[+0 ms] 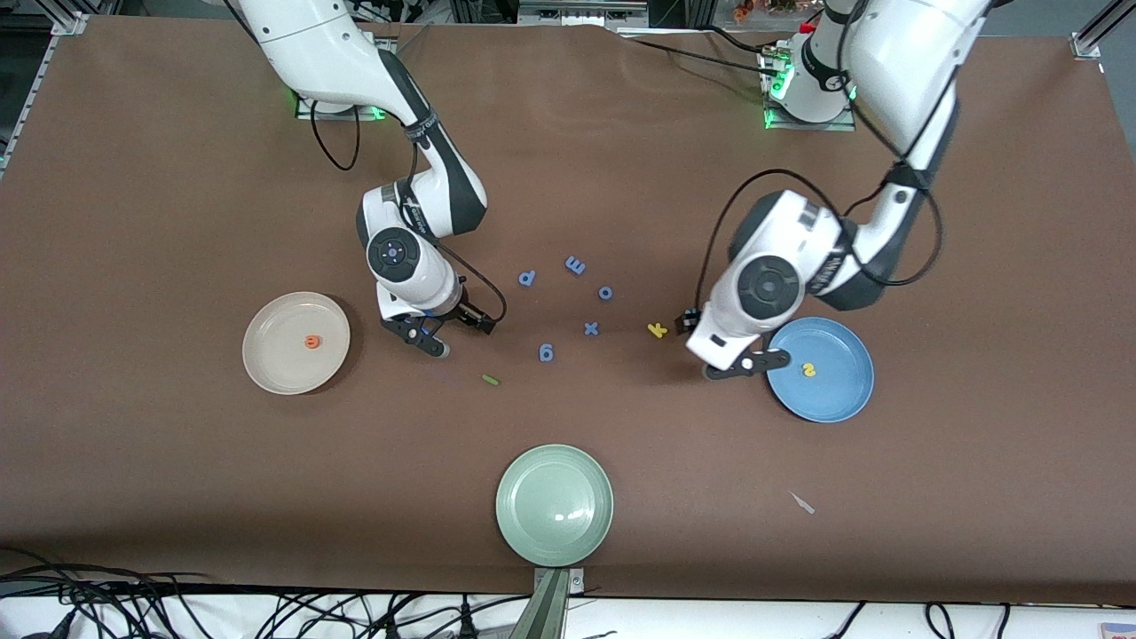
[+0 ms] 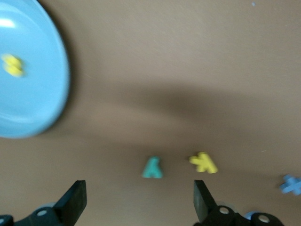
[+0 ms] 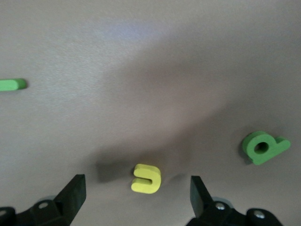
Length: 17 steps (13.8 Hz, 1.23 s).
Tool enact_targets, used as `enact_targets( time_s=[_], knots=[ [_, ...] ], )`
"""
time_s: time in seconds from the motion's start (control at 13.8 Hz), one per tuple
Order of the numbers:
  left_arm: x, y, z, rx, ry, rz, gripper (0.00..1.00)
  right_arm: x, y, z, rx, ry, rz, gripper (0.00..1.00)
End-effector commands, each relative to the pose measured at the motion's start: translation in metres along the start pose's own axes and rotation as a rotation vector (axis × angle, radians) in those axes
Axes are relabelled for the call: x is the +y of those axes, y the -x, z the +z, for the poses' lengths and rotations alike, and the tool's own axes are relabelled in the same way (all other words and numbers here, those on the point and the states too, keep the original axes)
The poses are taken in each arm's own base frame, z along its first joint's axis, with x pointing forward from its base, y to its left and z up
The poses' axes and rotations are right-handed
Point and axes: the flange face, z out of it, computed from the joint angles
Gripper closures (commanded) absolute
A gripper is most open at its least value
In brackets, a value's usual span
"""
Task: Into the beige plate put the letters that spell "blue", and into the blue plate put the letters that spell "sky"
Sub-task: 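Carry the yellow u to the plate while the left gripper grasps the k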
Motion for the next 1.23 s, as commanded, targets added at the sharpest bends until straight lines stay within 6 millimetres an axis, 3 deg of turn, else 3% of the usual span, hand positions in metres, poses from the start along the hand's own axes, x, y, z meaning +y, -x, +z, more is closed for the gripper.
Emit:
enact_targets(
  time_s=[0.0,0.15,0.51,0.8,0.94,1.02,1.16],
  knots=[
    [0.041,0.022,0.037,0.01,0.042,-0.191,0.0,0.002,0.003,0.007,-0.011,0.0,0.019,0.14],
    [0.059,0.034,0.061,0.02,0.065,-0.326,0.0,0.003,0.002,0.007,-0.013,0.002,0.017,0.31],
    [0.056,0.03,0.078,0.018,0.137,-0.464,0.0,0.004,0.003,0.008,-0.016,0.007,0.011,0.58],
    [0.054,0.034,0.092,0.033,0.136,-0.451,0.01,0.002,0.002,0.006,-0.014,0.003,-0.006,0.81],
    [0.052,0.035,0.097,0.051,0.118,-0.43,0.13,-0.003,-0.003,-0.009,-0.02,-0.002,-0.008,0.85],
    [0.052,0.035,0.097,0.051,0.118,-0.43,0.26,-0.005,-0.011,-0.019,-0.032,0.009,-0.006,0.85],
    [0.052,0.035,0.098,0.05,0.116,-0.426,0.63,0.005,-0.035,-0.042,-0.071,0.053,-0.057,0.85]
  ],
)
